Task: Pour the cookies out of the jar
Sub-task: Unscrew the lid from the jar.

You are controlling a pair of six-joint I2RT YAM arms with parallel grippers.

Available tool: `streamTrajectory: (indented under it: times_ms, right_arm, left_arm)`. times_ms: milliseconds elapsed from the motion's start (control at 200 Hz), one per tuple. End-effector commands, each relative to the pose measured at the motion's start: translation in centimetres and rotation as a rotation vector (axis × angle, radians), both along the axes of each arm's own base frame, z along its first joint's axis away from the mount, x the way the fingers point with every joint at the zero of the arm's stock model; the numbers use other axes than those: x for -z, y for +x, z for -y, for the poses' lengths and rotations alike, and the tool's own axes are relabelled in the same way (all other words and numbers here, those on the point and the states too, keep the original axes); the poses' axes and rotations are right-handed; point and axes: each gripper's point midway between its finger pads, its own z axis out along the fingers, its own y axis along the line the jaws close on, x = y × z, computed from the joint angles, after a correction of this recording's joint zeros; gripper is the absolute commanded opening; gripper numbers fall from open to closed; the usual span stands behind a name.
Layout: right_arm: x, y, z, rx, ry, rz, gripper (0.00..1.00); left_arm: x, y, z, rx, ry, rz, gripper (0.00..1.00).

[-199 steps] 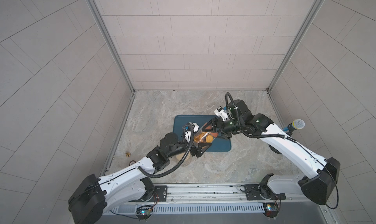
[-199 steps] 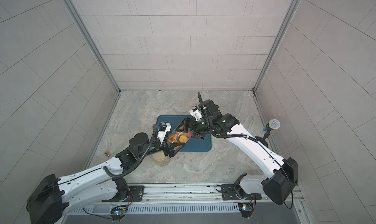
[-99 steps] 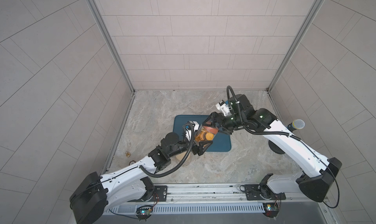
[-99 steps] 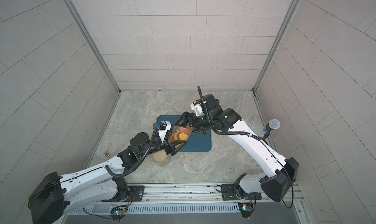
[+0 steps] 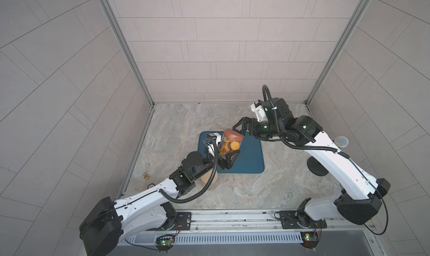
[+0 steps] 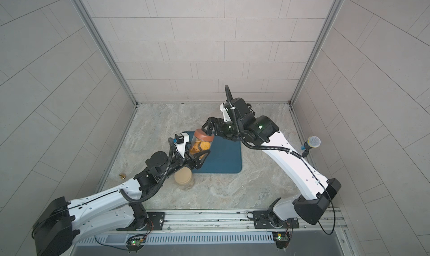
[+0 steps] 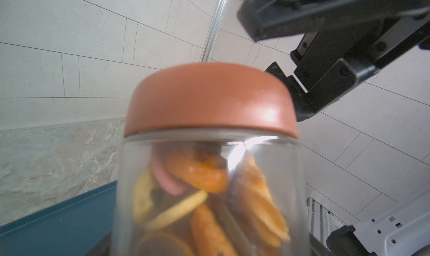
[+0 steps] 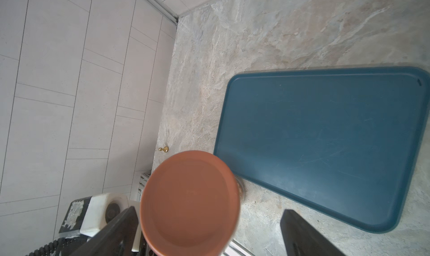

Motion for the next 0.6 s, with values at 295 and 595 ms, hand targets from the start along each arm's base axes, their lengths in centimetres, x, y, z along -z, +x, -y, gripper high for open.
streamTrajectory:
  times_ms: [295,595]
  right_arm:
    - [0.6,0.9,-1.4,0.051,0.021,-0.008,1.00]
    - [1.0,1.2,-2.8,0.029,0.006,-0.021,1.00]
  left_arm:
    - [-7.4,-0.5,0.0,0.017,-0.180,0.174,0.00]
    - [-7.1,-0.5,0.4,0.032,-0.170,0.165,0.00]
